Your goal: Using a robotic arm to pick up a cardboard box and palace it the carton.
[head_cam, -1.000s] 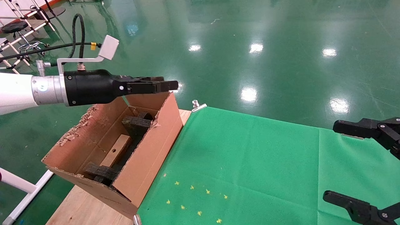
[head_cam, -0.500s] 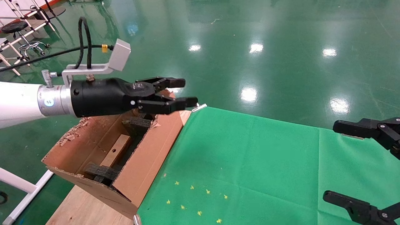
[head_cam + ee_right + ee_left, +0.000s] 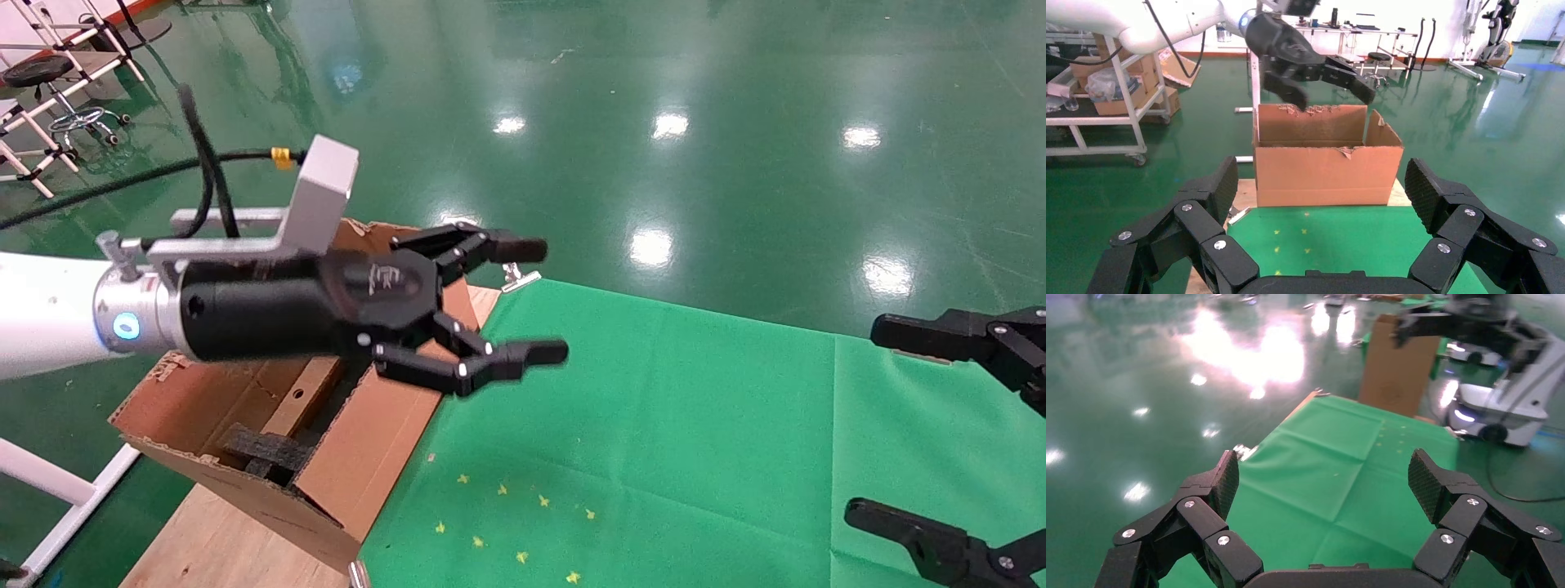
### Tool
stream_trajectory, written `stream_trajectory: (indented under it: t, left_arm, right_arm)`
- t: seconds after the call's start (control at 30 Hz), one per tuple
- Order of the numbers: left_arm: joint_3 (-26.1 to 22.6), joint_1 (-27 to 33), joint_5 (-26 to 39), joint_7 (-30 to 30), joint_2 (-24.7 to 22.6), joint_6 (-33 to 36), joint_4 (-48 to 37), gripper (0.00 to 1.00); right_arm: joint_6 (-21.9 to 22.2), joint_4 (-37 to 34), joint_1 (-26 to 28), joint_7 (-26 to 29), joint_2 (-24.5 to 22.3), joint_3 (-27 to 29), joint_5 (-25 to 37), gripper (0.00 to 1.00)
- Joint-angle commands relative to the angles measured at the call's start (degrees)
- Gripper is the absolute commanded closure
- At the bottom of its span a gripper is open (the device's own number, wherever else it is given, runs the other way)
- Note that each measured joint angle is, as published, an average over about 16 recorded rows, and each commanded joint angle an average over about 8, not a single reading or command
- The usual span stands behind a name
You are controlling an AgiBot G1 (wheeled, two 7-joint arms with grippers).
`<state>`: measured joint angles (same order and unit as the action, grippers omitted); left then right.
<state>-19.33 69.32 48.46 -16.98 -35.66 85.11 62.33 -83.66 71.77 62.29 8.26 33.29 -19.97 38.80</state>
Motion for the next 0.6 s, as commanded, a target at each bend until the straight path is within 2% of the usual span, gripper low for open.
stream_trajectory:
  t: [0.03, 0.37, 0.6]
  left_arm:
    - [0.6, -1.4, -1.2, 1.1, 0.1, 0.1, 2.0, 0.00]
    - [3.2, -7.6, -6.5, 6.0, 0.6, 0.6, 11.0, 0.00]
    - [3.8, -8.9, -7.7, 6.7, 0.7, 0.7, 12.9, 0.00]
  right_arm:
    - [0.0, 0.0, 0.0, 0.0, 0.0, 0.0, 0.0, 0.00]
    - [0.0, 0.0, 0.0, 0.0, 0.0, 0.0, 0.0, 0.00]
    - [0.0, 0.0, 0.0, 0.0, 0.0, 0.0, 0.0, 0.00]
